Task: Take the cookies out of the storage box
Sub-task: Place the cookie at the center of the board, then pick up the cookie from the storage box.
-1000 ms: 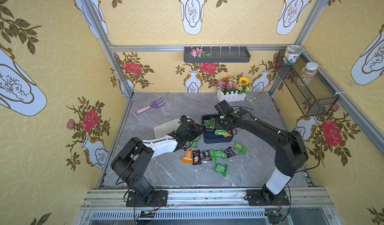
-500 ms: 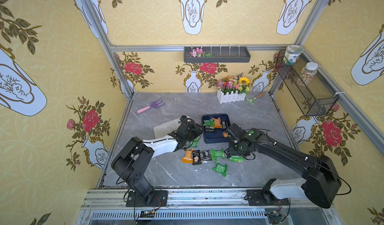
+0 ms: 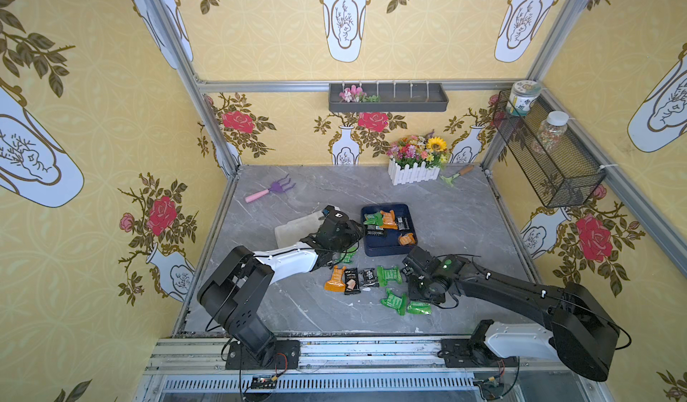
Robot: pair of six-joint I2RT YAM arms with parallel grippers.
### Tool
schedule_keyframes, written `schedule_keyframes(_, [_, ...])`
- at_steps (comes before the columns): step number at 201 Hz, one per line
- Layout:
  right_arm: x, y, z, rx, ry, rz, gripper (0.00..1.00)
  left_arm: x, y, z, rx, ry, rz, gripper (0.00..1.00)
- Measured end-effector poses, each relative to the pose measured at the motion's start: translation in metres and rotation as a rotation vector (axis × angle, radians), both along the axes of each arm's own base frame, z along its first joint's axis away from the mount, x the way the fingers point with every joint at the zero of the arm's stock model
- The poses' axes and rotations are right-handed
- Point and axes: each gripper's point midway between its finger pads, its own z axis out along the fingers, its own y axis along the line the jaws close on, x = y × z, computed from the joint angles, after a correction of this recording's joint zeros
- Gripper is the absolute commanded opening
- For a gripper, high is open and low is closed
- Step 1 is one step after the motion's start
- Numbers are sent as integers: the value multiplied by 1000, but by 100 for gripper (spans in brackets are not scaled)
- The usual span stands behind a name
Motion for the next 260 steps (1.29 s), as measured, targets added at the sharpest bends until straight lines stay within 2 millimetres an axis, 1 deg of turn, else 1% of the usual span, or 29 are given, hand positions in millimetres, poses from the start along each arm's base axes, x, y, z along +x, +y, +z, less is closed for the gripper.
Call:
schedule_keyframes(28, [-1, -2, -6, -2, -2, -8, 59, 0, 0, 0, 1, -1, 1, 43])
schedule_keyframes(56, [2, -3, 1, 4, -28, -17, 64, 1, 0, 1, 2, 0, 4, 43])
schedule_keyframes(75, [10, 0, 17, 12, -75, -6, 65, 1, -1, 2, 0, -2, 3, 43])
schedule_keyframes(91, [21, 5, 38, 24, -126, 9, 64, 1, -1, 2, 1, -3, 4, 43])
schedule_keyframes(106, [35, 15, 58, 39, -177, 35, 65, 1, -2, 3, 4, -6, 7, 44])
schedule_keyframes(115, [46, 21, 69, 41, -203, 48, 65, 1, -2, 3, 4, -8, 8, 44])
schedule_keyframes(130, [66, 31, 82, 41, -231, 70, 65, 1, -2, 4, 4, -9, 8, 43])
schedule_keyframes(144, [87, 38, 89, 43, -256, 76, 65, 1, -1, 5, 5, -11, 11, 43])
schedule_keyframes(156, [107, 42, 91, 49, -266, 75, 65, 0, 0, 6, 4, -14, 14, 43])
schedule_keyframes(194, [171, 56, 85, 117, -272, 43, 65, -4, 6, 2, 15, -9, 20, 43])
schedule_keyframes(219, [211, 65, 79, 120, -288, 38, 65, -6, 7, 1, 18, -5, 21, 43])
schedule_keyframes(234, [228, 67, 71, 116, -279, 34, 63, -7, 8, -1, 20, -2, 22, 43])
schedule_keyframes(260, [256, 61, 57, 74, -278, 34, 60, -7, 9, -3, 26, 2, 24, 43])
